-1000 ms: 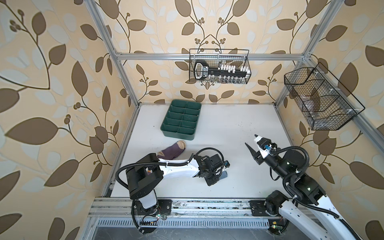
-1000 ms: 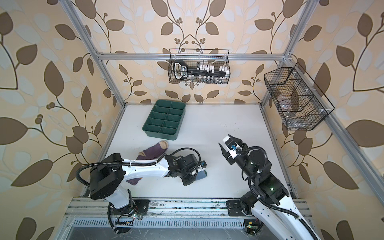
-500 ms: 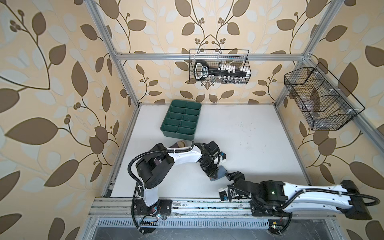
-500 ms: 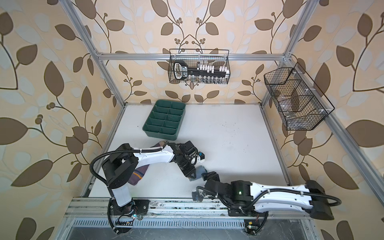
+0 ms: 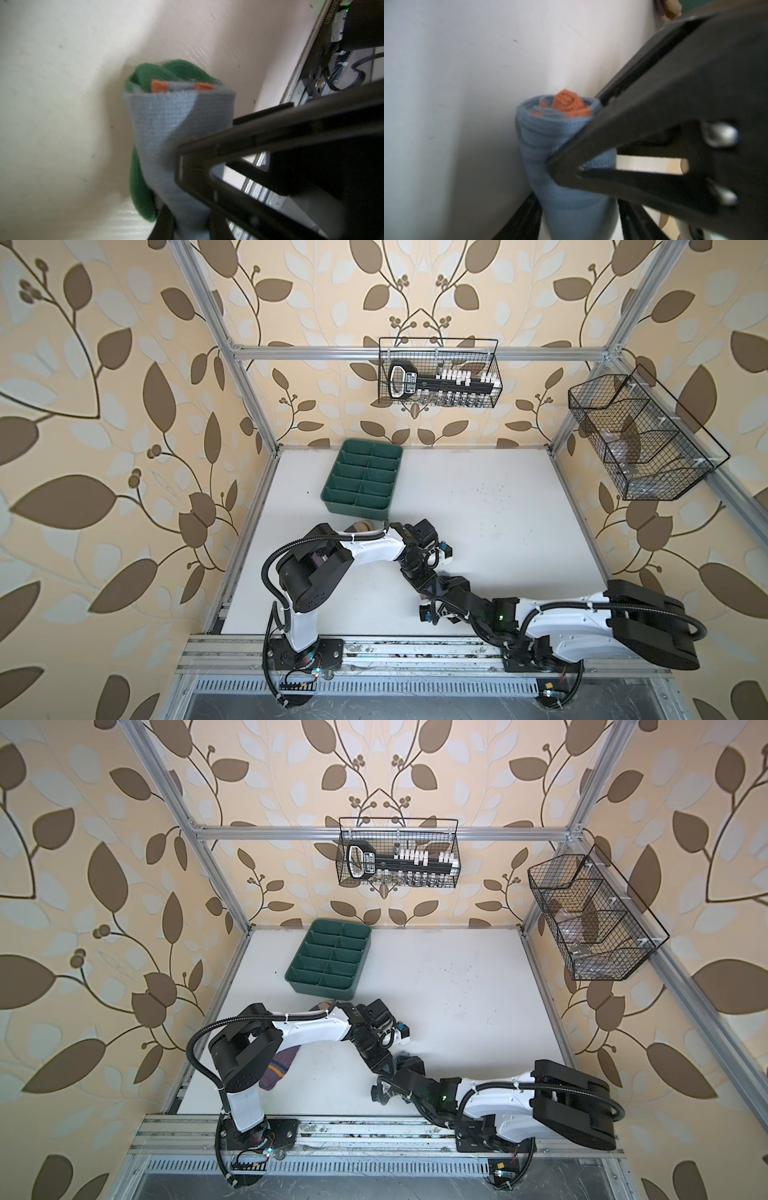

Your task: Roll the socks

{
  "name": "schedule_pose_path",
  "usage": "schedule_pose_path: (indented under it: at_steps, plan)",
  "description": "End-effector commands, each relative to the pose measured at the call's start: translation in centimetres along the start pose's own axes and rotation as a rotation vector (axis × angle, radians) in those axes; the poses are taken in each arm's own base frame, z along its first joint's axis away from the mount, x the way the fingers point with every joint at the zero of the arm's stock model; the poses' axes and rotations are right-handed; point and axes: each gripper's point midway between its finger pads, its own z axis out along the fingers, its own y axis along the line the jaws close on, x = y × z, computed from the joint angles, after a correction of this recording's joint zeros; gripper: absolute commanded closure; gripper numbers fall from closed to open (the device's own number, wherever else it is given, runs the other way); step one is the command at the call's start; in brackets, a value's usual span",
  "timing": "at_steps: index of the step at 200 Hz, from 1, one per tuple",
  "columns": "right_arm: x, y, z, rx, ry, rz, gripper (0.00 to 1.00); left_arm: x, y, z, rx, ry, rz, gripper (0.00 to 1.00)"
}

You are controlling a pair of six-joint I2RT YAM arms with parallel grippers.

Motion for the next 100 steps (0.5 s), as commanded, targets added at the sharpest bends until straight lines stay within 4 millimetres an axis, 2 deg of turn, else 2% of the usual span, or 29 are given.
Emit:
schedule_pose_path:
  at_steps: [1,35,58,79,100]
  plan:
    - [-0.9,1.0,1.0,-0.042,-0.043,0.004,0.49,4.0,2.4,2.3,-0.069,0.147,-0.064,0.93]
    - [-0.3,2.9,1.3,-0.12,0.0,-0.009,0.76,3.4,2.5,1.9,-0.089,0.124,-0.05,0.92]
    - [0.0,3.4,0.8,-0.15,0.039,-0.012,0.94,2.5,2.8,0.7,-0.148,0.069,-0.034,0.82]
    - [0.2,3.4,0.2,-0.189,0.085,0.009,0.99,0.6,2.9,-2.3,-0.248,-0.044,-0.003,0.66]
    - [0.2,3.0,-0.6,-0.221,0.121,0.055,1.0,-1.3,1.9,-6.7,-0.337,-0.188,0.042,0.6]
